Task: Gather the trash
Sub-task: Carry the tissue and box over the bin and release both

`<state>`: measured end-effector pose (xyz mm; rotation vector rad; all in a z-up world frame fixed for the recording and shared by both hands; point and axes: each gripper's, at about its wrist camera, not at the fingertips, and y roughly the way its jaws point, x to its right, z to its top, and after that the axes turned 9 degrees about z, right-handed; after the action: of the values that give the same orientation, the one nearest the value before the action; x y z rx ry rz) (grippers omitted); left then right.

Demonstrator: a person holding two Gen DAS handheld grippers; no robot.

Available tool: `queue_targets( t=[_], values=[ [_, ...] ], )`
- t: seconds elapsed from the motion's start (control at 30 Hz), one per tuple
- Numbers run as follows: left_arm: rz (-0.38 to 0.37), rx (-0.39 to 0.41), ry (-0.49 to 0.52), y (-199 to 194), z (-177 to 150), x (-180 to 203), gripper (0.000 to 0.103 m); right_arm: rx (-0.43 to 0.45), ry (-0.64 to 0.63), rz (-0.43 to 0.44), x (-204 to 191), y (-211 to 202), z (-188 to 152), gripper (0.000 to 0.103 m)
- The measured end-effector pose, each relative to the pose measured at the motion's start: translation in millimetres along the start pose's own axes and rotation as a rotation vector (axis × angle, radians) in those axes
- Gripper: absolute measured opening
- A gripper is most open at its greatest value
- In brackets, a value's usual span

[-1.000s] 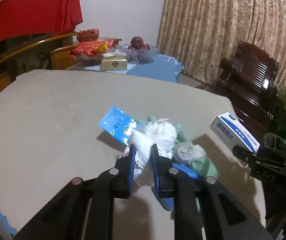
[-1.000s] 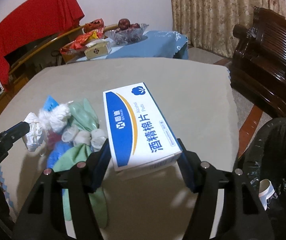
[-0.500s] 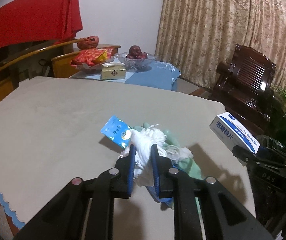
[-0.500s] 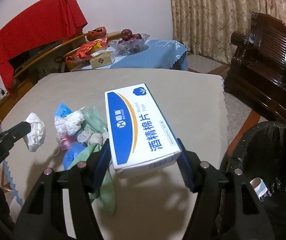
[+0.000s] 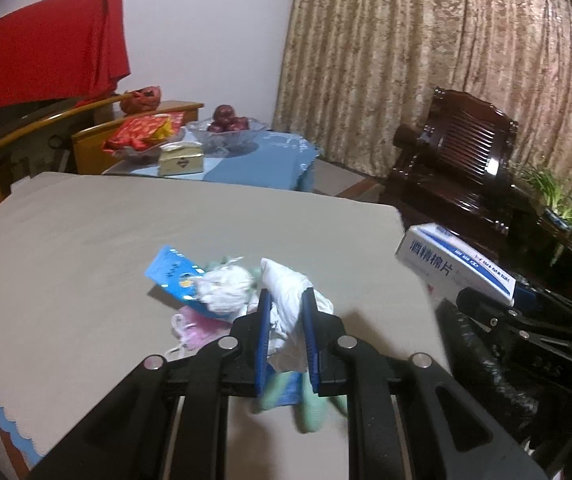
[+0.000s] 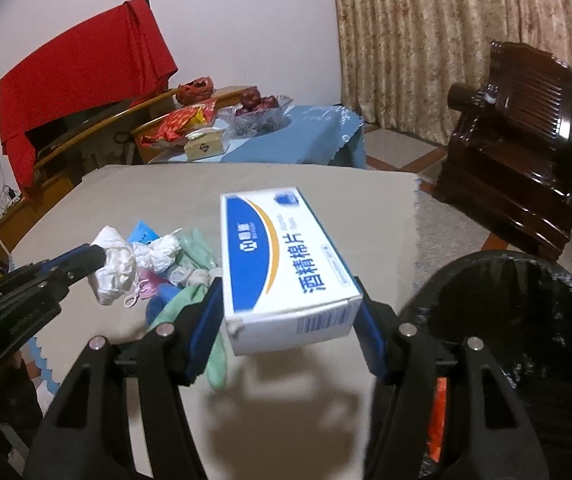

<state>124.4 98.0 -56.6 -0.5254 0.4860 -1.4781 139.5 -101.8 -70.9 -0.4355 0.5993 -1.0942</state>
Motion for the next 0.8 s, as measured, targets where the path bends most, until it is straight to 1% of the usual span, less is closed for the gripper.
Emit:
queue_targets(
  t=[0.17, 0.3, 0.43, 0.53, 0.67, 0.8],
  values=[
    [-0.051, 0.004, 0.027, -3, 2, 26, 0.016, 0.027, 0.015, -0.027, 15, -28, -5, 0.055],
    [-0.090, -0.004, 0.048, -1, 3, 49, 0.016, 0.023, 0.031, -0.038, 26, -36, -11, 0.055],
    [-0.109, -0.015, 0.060, -1, 2, 61, 0.016, 0.035, 0.045, -0.038, 31, -45, -15, 0.054],
    [-0.116, -0.009, 0.084, -4, 2, 70, 0.016, 0.055, 0.045, -0.046, 34, -53, -12, 0.054],
    [-0.142, 0.004, 0.114, -5, 5, 84, 0.016, 0.090, 0.060, -0.080, 47, -70, -8, 0.054],
    [-0.193, 0.015, 0.149, -4, 11, 111, 0.016, 0.120, 0.085, -0.144, 73, -93, -8, 0.054]
  ],
)
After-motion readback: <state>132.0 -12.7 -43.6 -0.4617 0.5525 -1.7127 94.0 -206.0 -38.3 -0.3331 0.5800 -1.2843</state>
